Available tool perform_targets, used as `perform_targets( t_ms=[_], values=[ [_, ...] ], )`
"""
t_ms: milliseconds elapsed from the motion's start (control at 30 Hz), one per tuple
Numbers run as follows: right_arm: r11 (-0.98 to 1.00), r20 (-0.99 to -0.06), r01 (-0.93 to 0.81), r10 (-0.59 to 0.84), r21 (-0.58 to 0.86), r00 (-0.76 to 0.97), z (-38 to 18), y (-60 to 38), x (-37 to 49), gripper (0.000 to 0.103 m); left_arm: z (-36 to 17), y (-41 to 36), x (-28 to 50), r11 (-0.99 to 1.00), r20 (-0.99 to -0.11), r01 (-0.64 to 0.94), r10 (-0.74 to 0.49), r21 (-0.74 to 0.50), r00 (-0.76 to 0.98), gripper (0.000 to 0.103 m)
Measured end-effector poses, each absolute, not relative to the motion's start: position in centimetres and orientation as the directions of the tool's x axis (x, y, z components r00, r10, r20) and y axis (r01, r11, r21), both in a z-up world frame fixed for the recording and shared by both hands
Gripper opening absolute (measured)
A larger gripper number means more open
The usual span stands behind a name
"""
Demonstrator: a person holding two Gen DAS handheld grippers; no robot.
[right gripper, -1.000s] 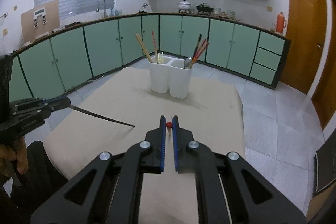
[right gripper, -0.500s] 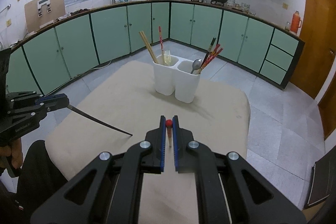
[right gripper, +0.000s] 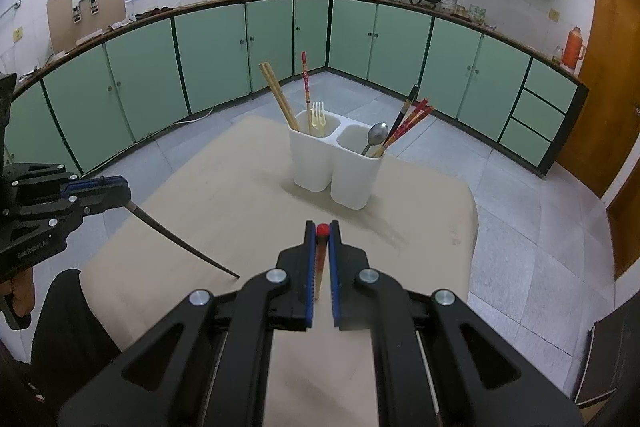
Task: Organize utensils
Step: 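Lift and carry both chopsticks over the white holder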
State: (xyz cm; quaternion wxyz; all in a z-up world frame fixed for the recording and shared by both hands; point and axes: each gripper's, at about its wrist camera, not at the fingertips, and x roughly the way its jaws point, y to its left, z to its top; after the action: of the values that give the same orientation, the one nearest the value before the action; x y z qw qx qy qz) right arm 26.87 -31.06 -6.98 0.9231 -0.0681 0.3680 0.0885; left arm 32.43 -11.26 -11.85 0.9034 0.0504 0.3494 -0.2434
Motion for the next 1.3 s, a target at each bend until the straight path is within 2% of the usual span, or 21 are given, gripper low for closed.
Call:
perform_targets(
  t_ms=[267,667,1000,1300],
  values=[
    [0.975,-0.703,-0.213,0.112,-0.057,0.703,-5.6,-31.4,27.6,0.005,-9.9,-11.2,34.6,0.862,-0.673,0.495,-0.430,-0.108,0.602,0.007],
    [0.972,-0.703,-0.232,0.132,-0.048,0.698,0.1,-31.9,29.3,0.005,-4.9,-11.7,38.3,0.846,-0.662,0.525,-0.449,-0.097,0.600,0.007],
    [0.975,-0.683,-0.221,0.147,-0.023,0.716,7.2,-32.0,35.2,0.005,1.4,-13.1,44.5,0.860,-0.598,0.501,-0.451,-0.093,0.663,0.007],
    [0.982,-0.661,-0.190,0.146,0.006,0.736,8.8,-32.6,42.0,0.005,3.3,-14.8,51.4,0.879,-0.545,0.458,-0.451,-0.133,0.707,0.007]
  ],
)
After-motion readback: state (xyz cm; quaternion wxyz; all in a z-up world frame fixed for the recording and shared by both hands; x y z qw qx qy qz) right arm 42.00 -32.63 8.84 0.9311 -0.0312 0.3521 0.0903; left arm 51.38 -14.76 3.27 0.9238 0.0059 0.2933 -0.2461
